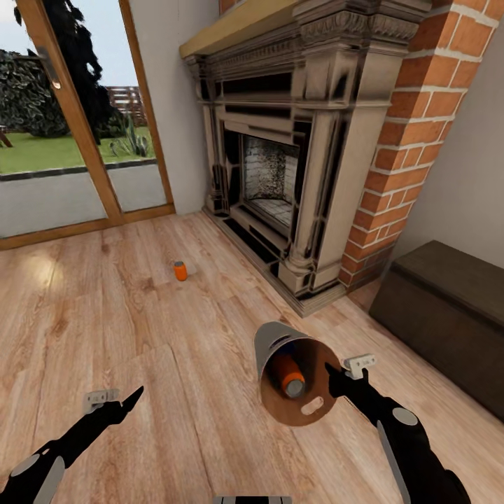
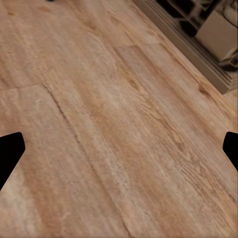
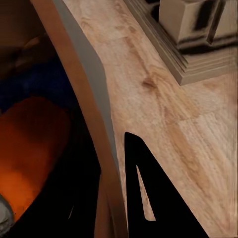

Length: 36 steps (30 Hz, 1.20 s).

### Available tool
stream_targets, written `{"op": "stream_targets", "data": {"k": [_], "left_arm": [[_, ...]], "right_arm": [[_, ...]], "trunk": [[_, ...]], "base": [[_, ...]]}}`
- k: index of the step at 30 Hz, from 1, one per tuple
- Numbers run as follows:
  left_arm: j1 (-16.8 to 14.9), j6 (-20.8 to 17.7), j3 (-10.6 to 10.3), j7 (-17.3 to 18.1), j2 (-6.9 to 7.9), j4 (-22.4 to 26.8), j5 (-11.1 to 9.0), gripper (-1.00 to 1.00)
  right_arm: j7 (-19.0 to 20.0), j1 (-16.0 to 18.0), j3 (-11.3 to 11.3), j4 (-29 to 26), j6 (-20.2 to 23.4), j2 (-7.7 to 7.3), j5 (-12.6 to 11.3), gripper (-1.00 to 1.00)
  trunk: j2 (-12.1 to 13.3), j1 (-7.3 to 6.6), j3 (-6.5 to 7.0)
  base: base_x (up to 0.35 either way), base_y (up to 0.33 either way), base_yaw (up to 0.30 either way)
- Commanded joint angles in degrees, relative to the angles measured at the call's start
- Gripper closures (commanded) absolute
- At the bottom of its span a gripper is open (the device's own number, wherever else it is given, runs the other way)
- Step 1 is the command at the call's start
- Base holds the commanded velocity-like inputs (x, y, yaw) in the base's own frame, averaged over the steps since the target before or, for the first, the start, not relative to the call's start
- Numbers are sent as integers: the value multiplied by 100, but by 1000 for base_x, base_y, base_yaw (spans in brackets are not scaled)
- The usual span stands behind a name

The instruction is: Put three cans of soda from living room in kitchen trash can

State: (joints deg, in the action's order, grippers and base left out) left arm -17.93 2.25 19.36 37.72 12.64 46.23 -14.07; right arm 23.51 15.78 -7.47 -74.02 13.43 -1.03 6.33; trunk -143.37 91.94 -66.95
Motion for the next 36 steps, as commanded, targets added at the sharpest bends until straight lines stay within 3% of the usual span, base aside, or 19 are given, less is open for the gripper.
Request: {"op": "stream_targets", "data": {"k": [1,3,5,9,15,24,36], "left_arm": [[0,1,-1,-1,-2,0,0,-100],[0,2,-2,-1,-3,-1,0,-100],[0,3,-8,-1,-5,0,6,-100],[0,10,-14,-10,-7,-14,15,-100],[0,129,-26,-16,-7,-193,18,-100],[0,167,-102,-11,-7,-294,13,-100],[0,170,-108,-11,-7,-307,10,-100]], "right_arm": [[-11,4,-246,0,-16,-15,-21,100],[-1,4,-349,18,-23,-35,-29,100],[16,-235,-495,177,-413,-168,-34,100],[42,-401,-597,215,-636,-231,-36,100],[-10,-439,-648,360,-729,-222,-44,100],[-22,-444,-1016,458,-761,-211,-52,100],[-21,-444,-1066,511,-765,-205,-50,100]], "trunk": [[0,0,1],[0,0,1],[0,0,1],[0,0,1],[0,0,1],[0,0,1],[0,0,1]], "base": [[0,0,0],[0,0,0],[0,0,0],[0,0,0],[0,1,0],[0,149,0],[-56,278,16]]}}
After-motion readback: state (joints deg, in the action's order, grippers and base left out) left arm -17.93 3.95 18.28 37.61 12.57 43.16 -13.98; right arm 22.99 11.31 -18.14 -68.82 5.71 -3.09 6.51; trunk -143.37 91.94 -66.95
